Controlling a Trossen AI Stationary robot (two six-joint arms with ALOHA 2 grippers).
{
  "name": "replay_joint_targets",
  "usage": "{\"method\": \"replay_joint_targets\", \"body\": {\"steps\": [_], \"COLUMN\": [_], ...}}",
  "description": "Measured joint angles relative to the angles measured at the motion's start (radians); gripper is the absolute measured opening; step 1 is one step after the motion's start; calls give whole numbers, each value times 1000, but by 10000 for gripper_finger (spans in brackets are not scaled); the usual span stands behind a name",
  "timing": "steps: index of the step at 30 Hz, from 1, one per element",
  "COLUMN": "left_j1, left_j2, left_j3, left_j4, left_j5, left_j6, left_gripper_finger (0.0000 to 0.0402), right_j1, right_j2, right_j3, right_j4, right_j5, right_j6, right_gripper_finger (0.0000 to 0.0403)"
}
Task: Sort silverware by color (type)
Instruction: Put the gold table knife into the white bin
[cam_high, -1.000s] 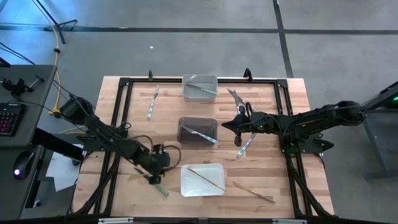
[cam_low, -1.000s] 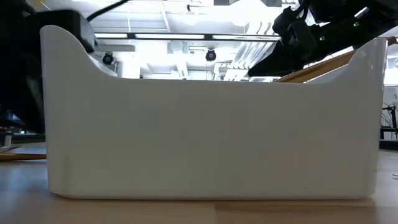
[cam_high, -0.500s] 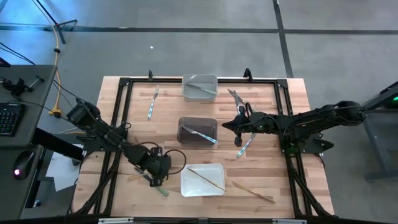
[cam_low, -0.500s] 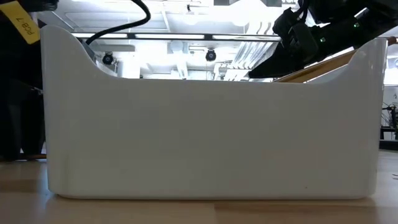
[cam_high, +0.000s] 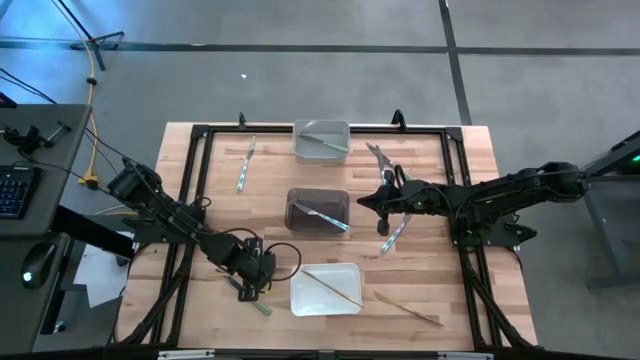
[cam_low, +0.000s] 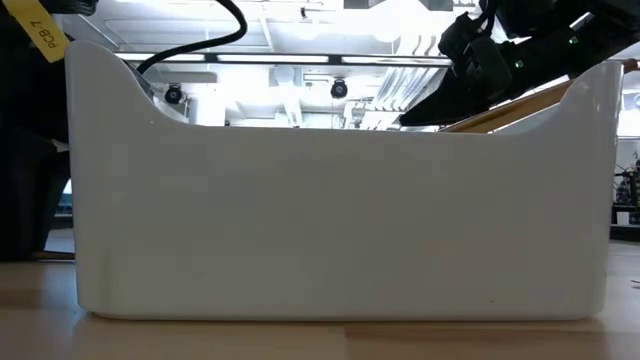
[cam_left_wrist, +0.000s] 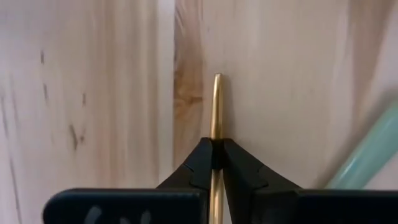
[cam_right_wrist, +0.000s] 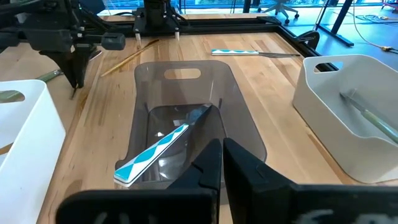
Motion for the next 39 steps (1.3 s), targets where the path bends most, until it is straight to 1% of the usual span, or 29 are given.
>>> {"method": "replay_joint_targets", "body": {"steps": [4,7,16,19,21,25,27,29,32,35,37,39], "left_j1": [-2,-5,-2,8,19,37,45,49,51,34,13,-8], "left_j2": [-40,-79,-192,-230,-250,-258,-255,-245,-218,-179,-148,-122], "left_j3": [-4,-10,-6,-5,17,102,132,140,139,136,136,136], "left_j4": [6,-25,-1,29,26,-18,-22,-29,-116,-247,-282,-270], "left_j5": [17,29,-63,-89,-108,-150,-145,-111,-54,-48,-46,-32], "left_j6": [0,0,10,25,42,125,148,135,49,-34,-59,-62], "left_gripper_finger": [5,4,2,5,5,4,3,1,19,46,67,87], "right_j1": [0,0,0,0,0,0,0,0,0,0,0,0], "right_j2": [0,0,0,0,0,0,0,0,0,0,0,0], "right_j3": [0,0,0,0,0,0,0,0,0,0,0,0], "right_j4": [0,0,1,1,1,4,4,1,-4,-7,-11,-15], "right_j5": [0,0,0,0,0,0,0,0,0,0,0,0], "right_j6": [0,0,0,0,0,3,3,6,7,2,1,1], "right_gripper_finger": [0,0,0,0,0,0,0,0,0,0,0,0]}}
